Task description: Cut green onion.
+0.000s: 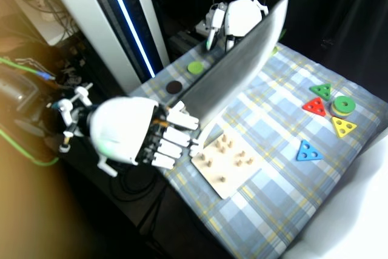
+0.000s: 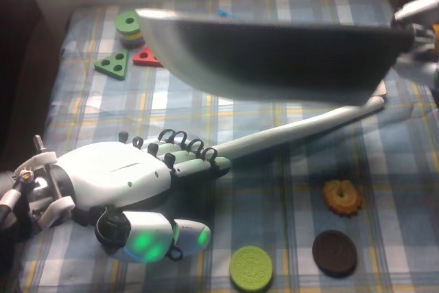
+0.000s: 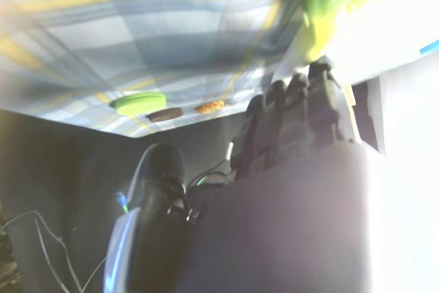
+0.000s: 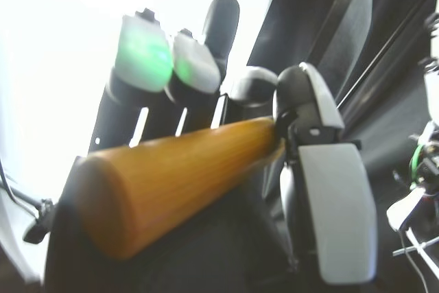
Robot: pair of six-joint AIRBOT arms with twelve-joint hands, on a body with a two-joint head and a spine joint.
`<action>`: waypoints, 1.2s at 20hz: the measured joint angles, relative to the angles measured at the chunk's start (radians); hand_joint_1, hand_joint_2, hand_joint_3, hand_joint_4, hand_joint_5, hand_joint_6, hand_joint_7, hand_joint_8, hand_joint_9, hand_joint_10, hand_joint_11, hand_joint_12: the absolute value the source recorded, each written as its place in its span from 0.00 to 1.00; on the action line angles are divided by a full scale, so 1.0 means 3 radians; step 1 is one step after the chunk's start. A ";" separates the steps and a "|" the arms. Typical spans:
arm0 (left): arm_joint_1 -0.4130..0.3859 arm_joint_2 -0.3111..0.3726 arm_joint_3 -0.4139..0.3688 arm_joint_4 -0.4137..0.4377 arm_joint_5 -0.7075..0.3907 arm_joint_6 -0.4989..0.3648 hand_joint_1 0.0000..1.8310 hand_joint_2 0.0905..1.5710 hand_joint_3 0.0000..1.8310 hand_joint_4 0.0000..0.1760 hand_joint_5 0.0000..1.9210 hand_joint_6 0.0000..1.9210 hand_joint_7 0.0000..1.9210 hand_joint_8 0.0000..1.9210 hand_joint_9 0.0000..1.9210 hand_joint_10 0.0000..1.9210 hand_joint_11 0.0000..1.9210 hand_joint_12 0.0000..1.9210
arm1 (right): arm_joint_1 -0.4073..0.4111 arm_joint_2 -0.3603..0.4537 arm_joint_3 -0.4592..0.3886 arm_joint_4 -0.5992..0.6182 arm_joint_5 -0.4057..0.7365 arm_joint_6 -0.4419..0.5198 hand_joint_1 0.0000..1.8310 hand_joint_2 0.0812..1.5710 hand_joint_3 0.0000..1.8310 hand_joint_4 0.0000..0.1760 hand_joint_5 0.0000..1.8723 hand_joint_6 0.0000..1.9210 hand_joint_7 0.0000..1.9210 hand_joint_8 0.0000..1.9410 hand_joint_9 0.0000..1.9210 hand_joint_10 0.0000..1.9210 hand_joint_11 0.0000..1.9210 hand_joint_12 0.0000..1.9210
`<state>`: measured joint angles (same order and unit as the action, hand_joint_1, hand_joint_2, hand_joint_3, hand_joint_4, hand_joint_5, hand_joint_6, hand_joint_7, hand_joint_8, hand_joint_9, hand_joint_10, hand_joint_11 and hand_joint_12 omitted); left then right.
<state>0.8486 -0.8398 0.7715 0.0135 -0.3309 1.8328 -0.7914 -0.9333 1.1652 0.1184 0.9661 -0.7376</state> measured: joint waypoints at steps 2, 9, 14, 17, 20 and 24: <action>0.0000 0.0000 -0.0006 -0.0020 -0.0014 0.0000 0.00 0.85 0.00 0.00 0.00 0.00 0.00 0.00 0.00 0.00 0.00 0.00 | -0.0015 0.0017 0.0024 -0.0038 -0.0106 0.0010 0.36 0.91 0.00 0.02 0.57 1.00 0.69 1.00 0.74 1.00 0.78 1.00; 0.0000 0.0017 -0.0041 -0.0039 -0.0061 -0.0001 0.00 0.85 0.00 0.00 0.00 0.00 0.00 0.00 0.00 0.00 0.00 0.00 | -0.0013 0.0014 0.0100 -0.0137 -0.0319 0.0025 0.31 0.93 0.00 0.00 0.56 1.00 0.67 1.00 0.72 1.00 0.76 1.00; 0.0001 0.0047 -0.0061 -0.0137 -0.0109 -0.0001 0.00 0.85 0.00 0.00 0.00 0.00 0.00 0.00 0.00 0.00 0.00 0.00 | -0.0009 0.0031 0.0099 -0.0175 -0.0203 0.0085 0.33 0.92 0.00 0.00 0.54 1.00 0.68 1.00 0.74 1.00 0.78 1.00; 0.0000 0.0053 -0.0061 -0.0195 -0.0179 -0.0001 0.00 0.85 0.00 0.00 0.00 0.00 0.00 0.00 0.00 0.00 0.00 0.00 | 0.0108 0.0078 0.0067 -0.0109 0.0108 0.0089 0.29 0.92 0.00 0.00 0.55 1.00 0.68 1.00 0.74 1.00 0.77 1.00; 0.0008 0.0060 -0.0061 -0.0277 -0.0221 -0.0003 0.00 0.85 0.00 0.00 0.00 0.00 0.00 0.00 0.00 0.00 0.00 0.00 | 0.0303 0.0155 0.0067 -0.0034 0.0464 0.0069 0.35 0.94 0.00 0.00 0.51 1.00 0.67 1.00 0.77 1.00 0.82 1.00; 0.0033 0.0108 -0.0088 -0.0421 -0.0409 -0.0003 0.00 0.86 0.00 0.00 0.00 0.00 0.00 0.00 0.00 0.00 0.00 0.00 | 0.0348 0.0212 0.0067 -0.0057 0.0455 -0.0019 0.31 0.93 0.00 0.00 0.47 1.00 0.65 1.00 0.75 1.00 0.79 1.00</action>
<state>0.8585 -0.8074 0.7452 -0.1127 -0.4538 1.8320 -0.6868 -0.8696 1.1854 0.1013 1.1027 -0.7433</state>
